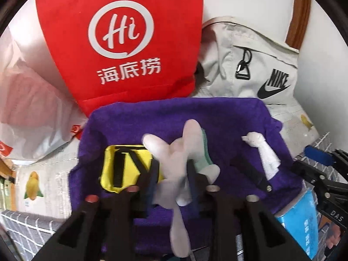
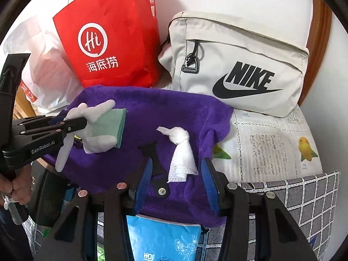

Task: Organize soft objects
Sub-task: 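Lower the white glove onto the purple towel and open the left tool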

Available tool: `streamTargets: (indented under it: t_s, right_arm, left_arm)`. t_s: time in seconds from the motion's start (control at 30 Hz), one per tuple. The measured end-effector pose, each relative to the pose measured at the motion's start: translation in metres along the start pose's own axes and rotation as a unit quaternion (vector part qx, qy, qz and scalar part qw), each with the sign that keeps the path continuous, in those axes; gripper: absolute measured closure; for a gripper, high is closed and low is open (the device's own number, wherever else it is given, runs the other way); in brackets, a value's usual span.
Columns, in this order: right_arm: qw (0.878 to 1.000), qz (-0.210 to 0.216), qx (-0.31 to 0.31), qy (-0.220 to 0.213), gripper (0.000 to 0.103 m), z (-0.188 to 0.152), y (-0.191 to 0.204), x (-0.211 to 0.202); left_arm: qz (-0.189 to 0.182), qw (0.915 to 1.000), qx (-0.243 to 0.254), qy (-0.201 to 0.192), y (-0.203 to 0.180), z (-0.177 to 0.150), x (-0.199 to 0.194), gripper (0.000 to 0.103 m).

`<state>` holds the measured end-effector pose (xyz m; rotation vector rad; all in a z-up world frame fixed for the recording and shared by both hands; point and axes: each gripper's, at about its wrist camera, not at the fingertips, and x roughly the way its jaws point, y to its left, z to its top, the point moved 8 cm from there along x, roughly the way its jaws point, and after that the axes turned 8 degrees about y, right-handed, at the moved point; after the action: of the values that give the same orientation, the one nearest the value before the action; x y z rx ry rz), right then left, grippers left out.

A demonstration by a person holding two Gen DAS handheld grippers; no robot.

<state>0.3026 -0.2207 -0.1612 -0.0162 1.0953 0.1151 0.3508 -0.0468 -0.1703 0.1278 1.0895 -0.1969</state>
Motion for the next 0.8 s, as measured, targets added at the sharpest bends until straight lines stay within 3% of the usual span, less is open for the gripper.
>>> streamTargets:
  t_s: [0.1, 0.17, 0.47, 0.8]
  right_arm:
    - [1.000, -0.012, -0.002, -0.005, 0.056, 0.000, 0.001, -0.004]
    - [1.000, -0.015, -0.003, -0.008, 0.056, -0.001, 0.002, -0.008]
    - [1.000, -0.015, -0.011, -0.019, 0.056, -0.012, 0.017, -0.036]
    - [0.999, 0.000, -0.019, -0.035, 0.056, -0.043, 0.040, -0.080]
  left_arm:
    - [0.006, 0.9999, -0.007, -0.012, 0.003, 0.001, -0.008, 0.047]
    - [0.010, 0.9998, -0.010, -0.015, 0.004, 0.002, -0.013, 0.043]
    - [0.020, 0.9993, -0.015, -0.027, 0.008, -0.009, -0.049, 0.043]
    - [0.039, 0.9978, -0.021, -0.050, 0.014, -0.047, -0.108, 0.043]
